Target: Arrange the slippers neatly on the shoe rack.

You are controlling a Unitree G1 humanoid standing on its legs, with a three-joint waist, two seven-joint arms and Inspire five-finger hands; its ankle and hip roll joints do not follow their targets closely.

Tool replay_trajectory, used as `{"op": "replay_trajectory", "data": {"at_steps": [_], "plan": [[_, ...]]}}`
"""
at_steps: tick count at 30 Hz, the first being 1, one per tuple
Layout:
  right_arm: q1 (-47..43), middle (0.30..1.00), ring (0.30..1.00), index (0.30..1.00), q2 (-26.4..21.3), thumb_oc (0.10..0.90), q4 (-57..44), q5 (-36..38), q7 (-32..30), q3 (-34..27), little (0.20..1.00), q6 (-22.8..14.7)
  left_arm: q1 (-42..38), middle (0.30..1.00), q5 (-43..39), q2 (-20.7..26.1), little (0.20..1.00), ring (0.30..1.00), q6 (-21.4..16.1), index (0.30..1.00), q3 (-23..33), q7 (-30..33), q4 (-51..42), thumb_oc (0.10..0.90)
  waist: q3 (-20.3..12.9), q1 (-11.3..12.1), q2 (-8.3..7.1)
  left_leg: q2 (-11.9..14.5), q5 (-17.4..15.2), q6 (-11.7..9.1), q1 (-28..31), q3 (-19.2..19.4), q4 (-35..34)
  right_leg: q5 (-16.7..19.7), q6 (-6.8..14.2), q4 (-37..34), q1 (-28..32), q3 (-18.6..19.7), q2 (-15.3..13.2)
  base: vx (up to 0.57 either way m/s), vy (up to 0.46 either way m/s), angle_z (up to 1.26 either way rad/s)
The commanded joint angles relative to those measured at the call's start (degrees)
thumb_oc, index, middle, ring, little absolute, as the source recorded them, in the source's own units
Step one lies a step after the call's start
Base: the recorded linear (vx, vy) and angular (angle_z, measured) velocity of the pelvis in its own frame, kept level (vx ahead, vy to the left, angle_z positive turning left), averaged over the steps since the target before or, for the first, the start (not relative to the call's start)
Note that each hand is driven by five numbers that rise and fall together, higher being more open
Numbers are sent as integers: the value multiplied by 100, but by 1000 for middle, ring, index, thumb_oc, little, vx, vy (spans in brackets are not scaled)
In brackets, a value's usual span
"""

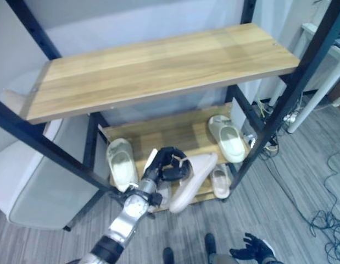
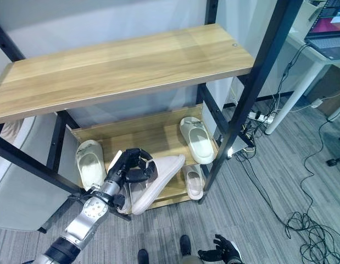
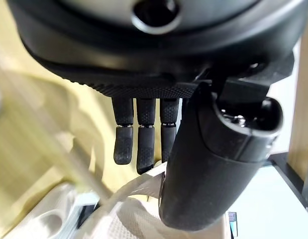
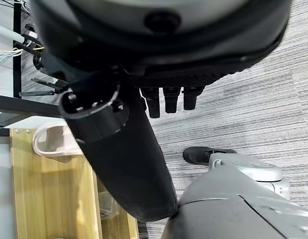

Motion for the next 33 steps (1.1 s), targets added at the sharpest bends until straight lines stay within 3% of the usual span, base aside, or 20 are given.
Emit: {"op": "replay_trajectory", "data": {"at_steps": [1,10,13,14,16,17,20,23,25,27,28,29,32,33], "plan": [[-69,900,900,900,-27,800,123,170,39,19,900,-122,-553,300,-406,-204,300,300,-580,300,-96,-363,-619,400,-51,96,-85,-66,-20,-167,-148,165,-23,-873,381,39,594,-165,-106,-43,-40,8],[-328,900,900,900,-102,800,307,214,1,107,900,-81,-401,300,-189,-366,300,300,-347,300,-842,-679,-62,400,117,109,67,-45,89,-172,-187,62,23,-902,316,84,607,-230,-53,-23,-24,7],[-446,900,900,900,-170,800,208,238,-22,167,900,-96,-570,300,-57,-438,300,300,-313,300,-1008,-604,204,400,395,66,86,-18,54,-163,-274,16,101,-1053,279,485,358,-236,-56,-133,-16,1],[-625,900,900,900,-226,800,106,290,-80,221,900,-116,-826,300,15,-473,300,300,-320,300,-1074,-464,322,400,723,30,80,31,57,-150,-563,-12,321,-1153,231,960,-85,-229,-58,-278,-14,0],[-737,900,900,900,-248,800,22,349,-115,225,900,-132,-1005,300,88,-479,300,300,-349,300,-1091,-372,388,400,858,12,66,44,27,-146,-827,-26,547,-1232,214,1243,-371,-243,-55,-258,-30,1],[-845,900,900,900,-264,800,-114,477,-195,195,900,-186,-1300,300,245,-472,300,300,-369,300,-1108,-225,508,400,1054,-2,4,109,-16,-162,-1321,-48,1011,-1340,201,1719,-798,-324,-116,-147,-39,4],[-912,900,900,900,-287,800,-230,552,-247,165,900,-228,-1578,300,358,-431,300,300,-407,300,-1095,-95,568,400,1130,-27,-37,132,-98,-174,-1883,-73,1526,-1482,179,2248,-1282,-367,-212,-158,-47,7],[-1026,900,900,900,-377,800,-485,612,-416,114,900,-370,-2152,300,482,-334,300,300,-525,300,-995,239,559,400,1361,-123,-84,248,-334,-152,-2916,-29,2501,-1718,126,3195,-2324,-341,-310,-159,2,15],[-1046,900,900,900,-404,800,-542,624,-486,87,900,-423,-2303,300,477,-278,300,300,-574,300,-916,353,498,400,1422,-139,-94,311,-388,-146,-3250,-15,2809,-1774,121,3464,-2642,-326,-349,-149,30,1],[-1097,900,900,900,-431,800,-740,636,-577,41,900,-478,-2556,300,597,-160,300,300,-639,300,-807,548,379,400,1451,-170,-97,399,-581,-109,-3925,-10,3432,-1885,110,4092,-3380,-230,-376,-159,60,-9],[-1144,900,900,900,-481,800,-896,668,-678,-13,900,-600,-2849,300,799,51,300,300,-709,300,-645,846,210,400,1531,-199,-90,438,-983,-77,-4426,-54,4085,-2192,128,4684,-3941,-117,-416,-155,60,-17],[-1174,900,900,900,-480,800,-901,670,-683,-12,900,-601,-2873,300,807,63,300,300,-703,300,-634,860,202,400,1524,-194,-86,457,-856,-40,-4573,-32,4111,-2068,99,4706,-4088,-126,-411,-131,53,-24],[-1387,900,900,900,-556,800,-1234,798,-817,-106,900,-790,-3343,300,1292,459,300,300,-733,300,-405,1294,-72,400,1615,-215,-84,505,-1334,43,-5632,-123,5293,-2402,143,5710,-5140,5,-410,-102,36,-18],[-1395,900,900,900,-555,800,-1234,798,-818,-105,900,-788,-3346,300,1292,463,300,300,-729,300,-402,1295,-74,400,1583,-215,-80,507,-1361,44,-5705,-130,5351,-2426,144,5763,-5209,7,-412,2,54,-20]]}}
